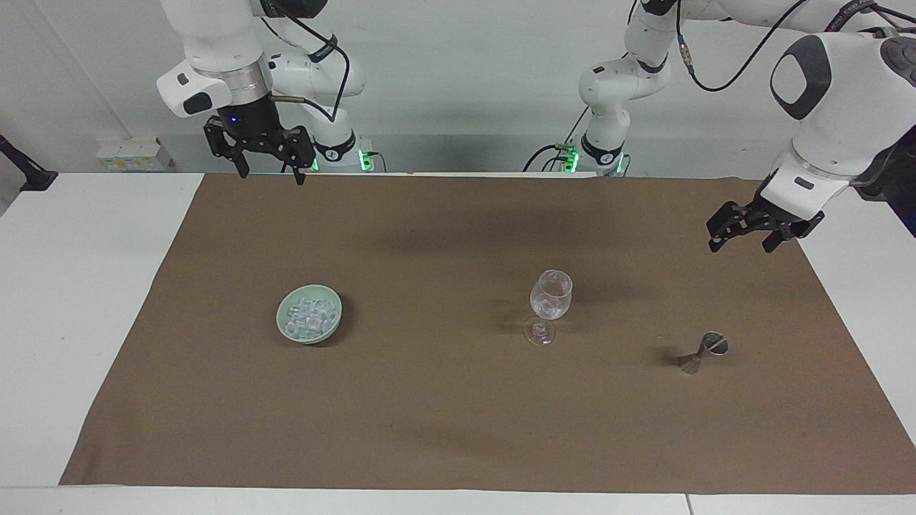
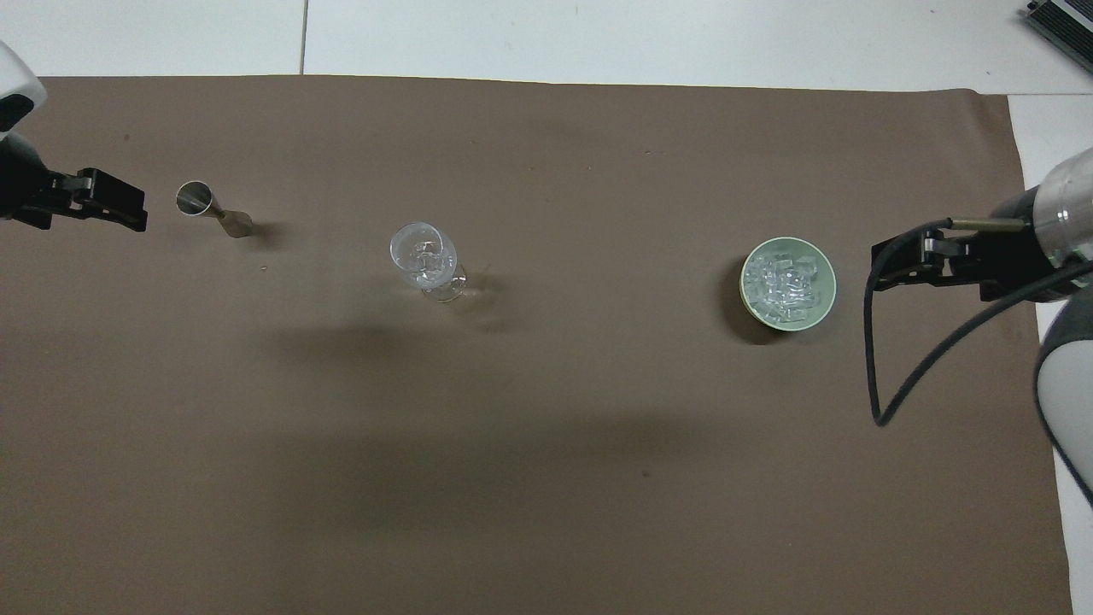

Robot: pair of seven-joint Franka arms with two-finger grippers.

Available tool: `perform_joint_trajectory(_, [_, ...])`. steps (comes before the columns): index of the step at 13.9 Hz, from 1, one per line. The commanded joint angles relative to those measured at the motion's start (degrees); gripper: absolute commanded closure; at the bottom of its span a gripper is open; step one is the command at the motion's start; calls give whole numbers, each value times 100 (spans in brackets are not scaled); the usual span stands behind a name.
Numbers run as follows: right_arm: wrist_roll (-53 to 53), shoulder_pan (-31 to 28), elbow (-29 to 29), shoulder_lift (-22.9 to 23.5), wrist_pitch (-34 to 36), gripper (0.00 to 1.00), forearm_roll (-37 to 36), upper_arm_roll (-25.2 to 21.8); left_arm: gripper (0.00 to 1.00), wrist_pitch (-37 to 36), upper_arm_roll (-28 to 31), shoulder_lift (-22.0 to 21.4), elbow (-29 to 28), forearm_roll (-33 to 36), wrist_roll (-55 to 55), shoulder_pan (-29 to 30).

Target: Pour wine and add ice with both arms

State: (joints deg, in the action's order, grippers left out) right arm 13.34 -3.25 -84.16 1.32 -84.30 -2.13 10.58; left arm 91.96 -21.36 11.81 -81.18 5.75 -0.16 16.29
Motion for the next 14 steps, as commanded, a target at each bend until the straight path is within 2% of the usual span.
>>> perform_joint_trajectory(1, [-385,-140,76,26,28,0,107,23,0,24,71,-82,-21,76,-97,-4])
perform_joint_trajectory(8, [-315,-149,41,0,19,0,125,14,0,-2,53,-73,137,-91,-10,32])
perform_joint_trajectory(11, [-306,-237,-714,-421,-270,0,160,14,0,-73,44,-65,129,-3,-28,-30])
perform_joint_trajectory(14, [-315,-237,-777,-457,-324,0,160,14,0,-73,53,-73,137,-30,-28,23])
